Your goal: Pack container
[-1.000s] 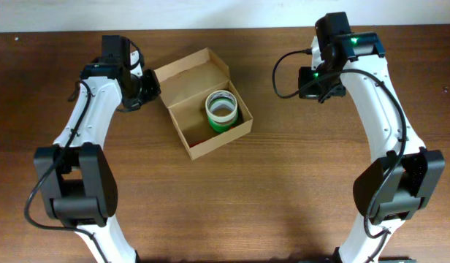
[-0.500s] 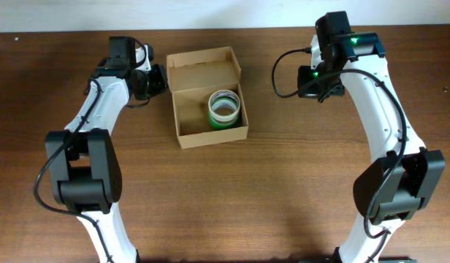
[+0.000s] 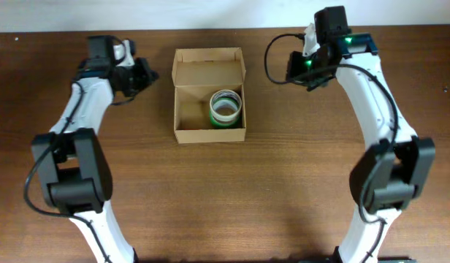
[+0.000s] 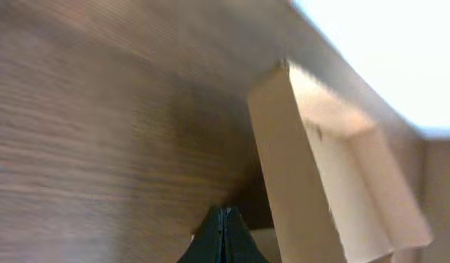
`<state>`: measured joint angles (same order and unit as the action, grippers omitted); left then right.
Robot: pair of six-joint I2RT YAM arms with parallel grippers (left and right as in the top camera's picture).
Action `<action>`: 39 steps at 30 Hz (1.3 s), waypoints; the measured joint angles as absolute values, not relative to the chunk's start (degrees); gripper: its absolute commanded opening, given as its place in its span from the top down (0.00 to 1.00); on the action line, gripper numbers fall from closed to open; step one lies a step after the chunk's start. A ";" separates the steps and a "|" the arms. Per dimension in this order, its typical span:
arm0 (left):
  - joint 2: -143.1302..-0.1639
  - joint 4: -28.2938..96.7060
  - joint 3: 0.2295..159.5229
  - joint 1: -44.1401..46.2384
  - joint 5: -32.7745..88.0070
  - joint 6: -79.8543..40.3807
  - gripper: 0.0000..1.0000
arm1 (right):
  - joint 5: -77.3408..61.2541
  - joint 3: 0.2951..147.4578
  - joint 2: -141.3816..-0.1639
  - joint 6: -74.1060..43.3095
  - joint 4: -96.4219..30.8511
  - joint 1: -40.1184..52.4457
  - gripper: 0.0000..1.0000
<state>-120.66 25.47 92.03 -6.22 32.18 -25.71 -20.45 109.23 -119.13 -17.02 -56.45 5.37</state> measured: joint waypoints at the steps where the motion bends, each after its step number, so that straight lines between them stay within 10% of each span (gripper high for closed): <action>1: -120.66 24.67 92.03 -7.05 32.84 -26.68 0.98 | -22.81 109.23 -120.49 -18.31 -55.05 4.95 0.96; 17: -131.24 9.21 92.05 -8.32 51.75 -41.67 0.98 | -57.21 109.14 -139.22 -36.56 -35.18 0.73 0.96; 39: -141.12 -9.28 92.03 -8.32 72.86 -60.25 0.98 | -62.06 109.14 -142.56 -42.76 -31.46 1.32 0.96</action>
<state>-141.12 -9.28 92.03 -8.32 72.86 -60.25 -62.06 109.14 -142.56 -42.76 -31.46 1.32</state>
